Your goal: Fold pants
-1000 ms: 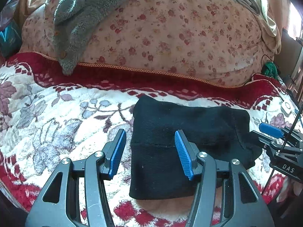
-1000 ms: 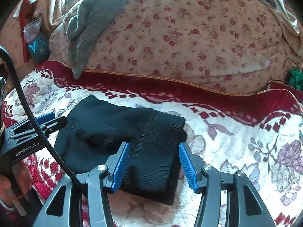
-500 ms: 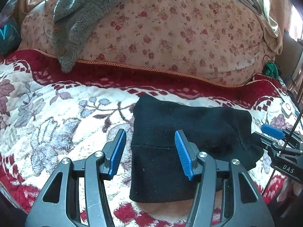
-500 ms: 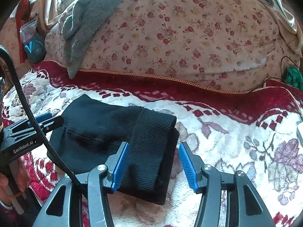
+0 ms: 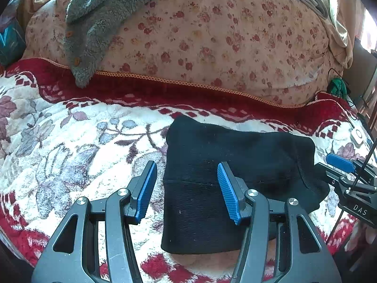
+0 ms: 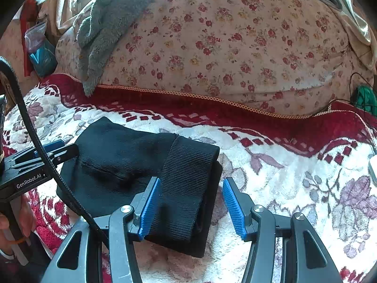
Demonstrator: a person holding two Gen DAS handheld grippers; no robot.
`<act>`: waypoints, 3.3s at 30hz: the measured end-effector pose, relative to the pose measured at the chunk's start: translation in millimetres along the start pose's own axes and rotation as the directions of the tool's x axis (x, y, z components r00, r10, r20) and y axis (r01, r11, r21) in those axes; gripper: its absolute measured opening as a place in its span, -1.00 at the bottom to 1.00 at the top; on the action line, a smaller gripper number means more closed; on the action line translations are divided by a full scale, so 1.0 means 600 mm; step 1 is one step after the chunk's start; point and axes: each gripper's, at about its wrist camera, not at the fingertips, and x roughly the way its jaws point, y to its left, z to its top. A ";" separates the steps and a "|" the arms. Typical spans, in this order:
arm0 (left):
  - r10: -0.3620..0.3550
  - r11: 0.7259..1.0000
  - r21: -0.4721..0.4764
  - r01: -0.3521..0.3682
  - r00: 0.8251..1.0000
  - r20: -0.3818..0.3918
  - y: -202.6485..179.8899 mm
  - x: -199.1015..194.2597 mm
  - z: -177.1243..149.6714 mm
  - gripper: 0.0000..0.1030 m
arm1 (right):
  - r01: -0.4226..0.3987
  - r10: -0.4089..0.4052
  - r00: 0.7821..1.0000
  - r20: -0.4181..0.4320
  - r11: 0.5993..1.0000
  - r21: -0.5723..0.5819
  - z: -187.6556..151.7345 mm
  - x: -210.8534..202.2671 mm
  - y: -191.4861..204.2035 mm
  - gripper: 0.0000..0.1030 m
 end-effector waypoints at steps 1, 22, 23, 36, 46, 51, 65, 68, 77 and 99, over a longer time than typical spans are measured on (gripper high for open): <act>0.000 1.000 -0.001 0.000 1.000 0.001 0.001 0.000 0.000 0.04 | -0.001 0.001 1.000 0.002 1.000 -0.001 0.000 0.000 0.000 0.03; -0.164 0.986 -0.016 0.163 0.978 -0.126 0.022 0.037 0.002 0.25 | -0.307 0.329 0.944 -0.003 0.885 0.349 -0.036 0.049 -0.115 0.49; -0.179 0.984 -0.031 0.176 0.974 -0.140 0.025 0.043 0.002 0.25 | -0.329 0.357 0.934 -0.005 0.865 0.378 -0.041 0.058 -0.120 0.49; -0.276 0.959 -0.122 0.257 0.945 -0.178 0.036 0.106 -0.004 0.54 | -0.488 0.522 0.852 0.036 0.770 0.411 -0.060 0.130 -0.104 0.40; -0.271 0.962 -0.060 0.266 0.955 -0.121 0.021 0.059 0.013 -0.44 | -0.537 0.536 0.837 0.112 0.764 0.358 -0.043 0.092 -0.094 -0.16; -0.240 0.969 -0.072 0.235 0.969 -0.063 0.057 0.013 0.027 -0.44 | -0.565 0.558 0.821 0.120 0.767 0.302 -0.013 0.067 -0.055 -0.18; -0.074 0.987 -0.139 0.075 0.997 0.010 0.245 -0.083 0.024 -0.44 | -0.671 0.670 0.738 0.082 0.714 0.198 0.061 0.094 0.138 -0.18; -0.040 0.982 -0.182 0.040 0.999 0.005 0.287 -0.084 0.013 -0.44 | -0.679 0.684 0.728 0.050 0.709 0.188 0.074 0.118 0.183 -0.18; -0.003 0.960 -0.279 -0.009 0.999 -0.041 0.376 -0.057 -0.035 -0.44 | -0.666 0.683 0.728 -0.064 0.726 0.171 0.071 0.189 0.286 -0.17; 0.276 0.926 -0.274 -0.260 0.961 0.020 0.334 -0.138 -0.053 0.21 | -0.459 0.460 0.887 -0.042 0.888 0.017 0.080 0.104 0.284 0.15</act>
